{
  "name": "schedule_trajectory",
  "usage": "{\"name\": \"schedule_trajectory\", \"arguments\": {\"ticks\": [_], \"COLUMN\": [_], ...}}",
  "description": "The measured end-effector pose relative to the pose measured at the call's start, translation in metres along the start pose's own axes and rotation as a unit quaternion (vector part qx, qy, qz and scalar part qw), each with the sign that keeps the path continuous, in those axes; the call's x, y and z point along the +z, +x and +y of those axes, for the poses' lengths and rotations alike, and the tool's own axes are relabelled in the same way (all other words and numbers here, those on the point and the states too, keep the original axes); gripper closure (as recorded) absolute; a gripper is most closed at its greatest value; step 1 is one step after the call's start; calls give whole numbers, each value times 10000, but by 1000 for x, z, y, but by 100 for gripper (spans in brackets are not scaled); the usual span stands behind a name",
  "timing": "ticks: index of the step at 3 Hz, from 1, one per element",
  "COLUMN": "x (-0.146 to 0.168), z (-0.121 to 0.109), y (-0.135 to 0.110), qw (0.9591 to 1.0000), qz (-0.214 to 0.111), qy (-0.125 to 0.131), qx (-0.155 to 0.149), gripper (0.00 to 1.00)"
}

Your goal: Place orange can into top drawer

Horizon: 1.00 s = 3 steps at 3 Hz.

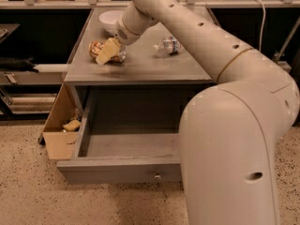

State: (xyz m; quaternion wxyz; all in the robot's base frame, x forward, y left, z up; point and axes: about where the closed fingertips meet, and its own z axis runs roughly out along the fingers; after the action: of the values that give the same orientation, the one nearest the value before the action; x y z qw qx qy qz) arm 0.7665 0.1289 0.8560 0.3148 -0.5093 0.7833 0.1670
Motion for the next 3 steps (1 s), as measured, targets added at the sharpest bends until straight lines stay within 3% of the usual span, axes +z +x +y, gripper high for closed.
{"name": "schedule_trajectory", "arguments": {"ticks": [1,2,3], "x": [15,14,-2], "z": [3,4,16], "y": [3,3,8], "qw": [10000,10000,9998], "qz": [83,70,-97], "qy": [-48,-50,-26], "qx": [20,1,-159], "gripper": [38,69,92]}}
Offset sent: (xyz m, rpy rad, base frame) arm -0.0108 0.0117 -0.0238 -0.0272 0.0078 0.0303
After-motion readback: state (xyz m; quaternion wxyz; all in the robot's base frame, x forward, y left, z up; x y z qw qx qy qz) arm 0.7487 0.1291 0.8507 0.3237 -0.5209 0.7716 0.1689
